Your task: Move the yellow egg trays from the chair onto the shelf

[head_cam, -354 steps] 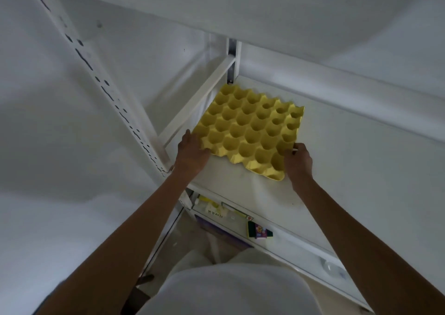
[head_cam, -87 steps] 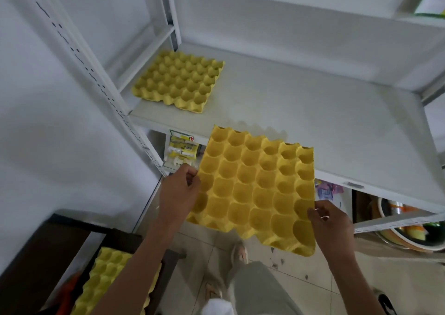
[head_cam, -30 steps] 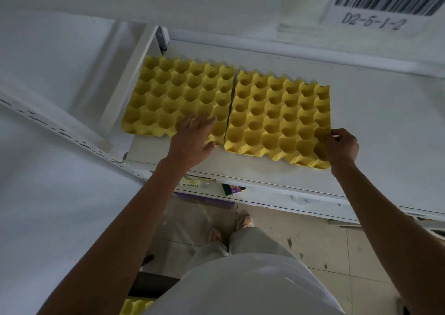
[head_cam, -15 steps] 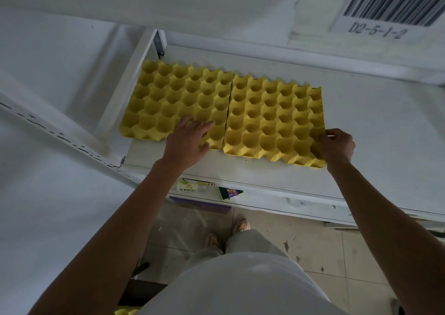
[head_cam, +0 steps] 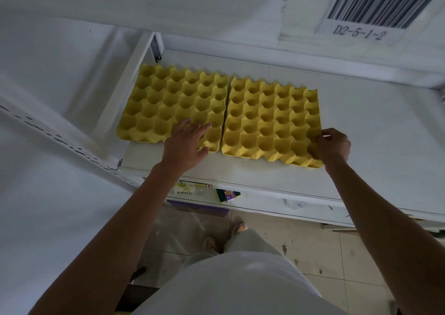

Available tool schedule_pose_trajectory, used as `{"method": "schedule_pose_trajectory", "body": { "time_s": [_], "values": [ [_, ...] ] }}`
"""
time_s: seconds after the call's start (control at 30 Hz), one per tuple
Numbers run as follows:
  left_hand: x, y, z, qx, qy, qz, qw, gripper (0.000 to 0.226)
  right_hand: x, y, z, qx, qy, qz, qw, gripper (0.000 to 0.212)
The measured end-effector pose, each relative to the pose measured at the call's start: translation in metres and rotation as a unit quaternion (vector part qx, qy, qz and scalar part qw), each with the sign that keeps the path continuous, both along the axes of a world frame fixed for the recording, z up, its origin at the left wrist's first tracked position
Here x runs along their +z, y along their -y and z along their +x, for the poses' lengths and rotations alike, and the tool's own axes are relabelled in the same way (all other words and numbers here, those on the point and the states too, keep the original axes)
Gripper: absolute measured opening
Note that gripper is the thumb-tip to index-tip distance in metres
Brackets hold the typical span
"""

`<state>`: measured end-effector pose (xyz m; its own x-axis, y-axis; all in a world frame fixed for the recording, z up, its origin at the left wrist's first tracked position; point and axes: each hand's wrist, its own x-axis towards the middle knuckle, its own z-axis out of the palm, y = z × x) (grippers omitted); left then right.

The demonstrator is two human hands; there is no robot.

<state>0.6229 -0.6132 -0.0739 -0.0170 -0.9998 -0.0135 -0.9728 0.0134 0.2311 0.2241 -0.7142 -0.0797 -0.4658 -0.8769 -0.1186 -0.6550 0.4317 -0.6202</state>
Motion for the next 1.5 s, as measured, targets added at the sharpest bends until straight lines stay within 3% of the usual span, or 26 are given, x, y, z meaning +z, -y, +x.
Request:
{"method": "schedule_pose_trajectory", "body": {
  "time_s": [0.93, 1.17, 1.3, 1.5],
  "values": [
    [0.004, 0.004, 0.003, -0.021, -0.036, 0.017, 0.999, 0.081, 0.003, 0.007, 0.014, -0.007, -0.011, 0.041, 0.999, 0.027],
    [-0.004, 0.001, -0.001, -0.007, -0.056, -0.02, 0.998, 0.076, 0.005, 0.002, 0.012, 0.034, 0.002, 0.066, 0.997, 0.037],
    [-0.005, -0.006, -0.004, -0.012, -0.03, -0.005, 0.999, 0.079, 0.008, -0.002, 0.018, 0.073, -0.058, 0.058, 0.994, 0.046],
    [0.008, -0.03, -0.032, 0.024, -0.017, -0.002, 1.0, 0.081, 0.015, -0.009, 0.025, 0.192, -0.158, -0.049, 0.967, 0.056]
  ]
}}
